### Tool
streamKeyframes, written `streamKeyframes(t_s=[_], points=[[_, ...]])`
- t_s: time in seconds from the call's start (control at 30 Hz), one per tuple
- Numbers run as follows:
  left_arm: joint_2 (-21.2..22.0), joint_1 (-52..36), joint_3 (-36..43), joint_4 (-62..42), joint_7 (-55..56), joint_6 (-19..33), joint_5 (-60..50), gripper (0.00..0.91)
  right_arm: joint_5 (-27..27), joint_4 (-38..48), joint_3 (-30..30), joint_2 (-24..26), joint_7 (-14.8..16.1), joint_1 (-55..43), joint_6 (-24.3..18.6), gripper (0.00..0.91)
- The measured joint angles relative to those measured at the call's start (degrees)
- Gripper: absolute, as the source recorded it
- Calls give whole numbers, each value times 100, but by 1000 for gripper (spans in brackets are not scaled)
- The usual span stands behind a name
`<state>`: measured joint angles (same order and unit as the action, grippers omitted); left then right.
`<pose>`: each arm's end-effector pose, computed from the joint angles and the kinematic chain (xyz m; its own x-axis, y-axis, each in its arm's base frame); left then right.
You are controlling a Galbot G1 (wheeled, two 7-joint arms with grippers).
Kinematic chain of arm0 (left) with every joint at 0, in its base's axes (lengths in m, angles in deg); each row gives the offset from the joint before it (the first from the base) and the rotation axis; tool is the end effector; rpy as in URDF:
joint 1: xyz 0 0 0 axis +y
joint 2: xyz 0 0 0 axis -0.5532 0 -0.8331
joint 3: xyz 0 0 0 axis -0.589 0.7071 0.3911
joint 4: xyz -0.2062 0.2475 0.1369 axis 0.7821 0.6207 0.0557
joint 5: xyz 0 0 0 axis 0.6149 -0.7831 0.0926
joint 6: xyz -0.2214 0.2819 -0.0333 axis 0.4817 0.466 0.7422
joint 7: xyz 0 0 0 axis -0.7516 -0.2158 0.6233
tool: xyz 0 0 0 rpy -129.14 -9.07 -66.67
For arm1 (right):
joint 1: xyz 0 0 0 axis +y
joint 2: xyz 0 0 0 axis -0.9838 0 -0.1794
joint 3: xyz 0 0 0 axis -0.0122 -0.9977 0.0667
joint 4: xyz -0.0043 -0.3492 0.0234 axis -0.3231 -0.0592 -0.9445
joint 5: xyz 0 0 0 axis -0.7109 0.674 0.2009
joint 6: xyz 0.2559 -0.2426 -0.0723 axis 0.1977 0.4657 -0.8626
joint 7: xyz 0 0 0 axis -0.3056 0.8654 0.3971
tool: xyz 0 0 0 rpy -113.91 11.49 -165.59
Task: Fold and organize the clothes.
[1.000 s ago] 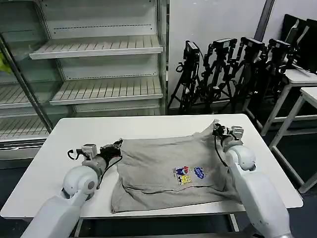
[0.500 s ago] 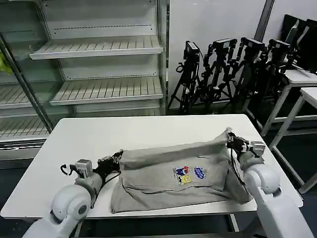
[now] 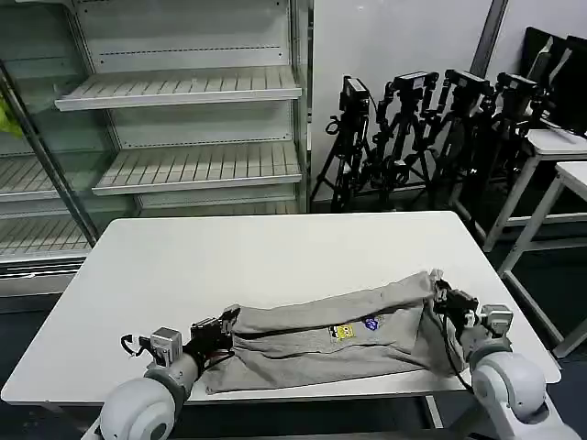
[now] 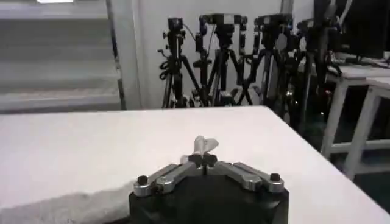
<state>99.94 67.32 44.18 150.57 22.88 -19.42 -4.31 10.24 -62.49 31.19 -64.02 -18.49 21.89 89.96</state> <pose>0.2548 0.0240 -0.2288 -0.8499 0.2852 0.4431 0.2869 0.9558 -0.0648 0.2906 -0.1177 -0.2442 -0.9393 0.0143 0.3429 0.0128 0.9999 -0.0068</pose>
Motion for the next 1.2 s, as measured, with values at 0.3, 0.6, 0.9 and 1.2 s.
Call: streamKeyframes(t_s=[0.3, 0.6, 0.9, 1.2], points=[[151, 182, -36, -5, 42, 1, -154, 907, 36, -194, 96, -79, -91, 343, 79, 907], [449, 500, -285, 289, 181, 44, -173, 907, 38, -608, 387, -85, -115, 775, 24, 907], [971, 960, -491, 529, 427, 212, -138, 907, 36, -949, 612, -101, -126, 1163, -10, 907], [1546, 1071, -395, 336, 573, 406, -309, 494, 61, -1183, 752, -183, -135, 1436, -9, 907]])
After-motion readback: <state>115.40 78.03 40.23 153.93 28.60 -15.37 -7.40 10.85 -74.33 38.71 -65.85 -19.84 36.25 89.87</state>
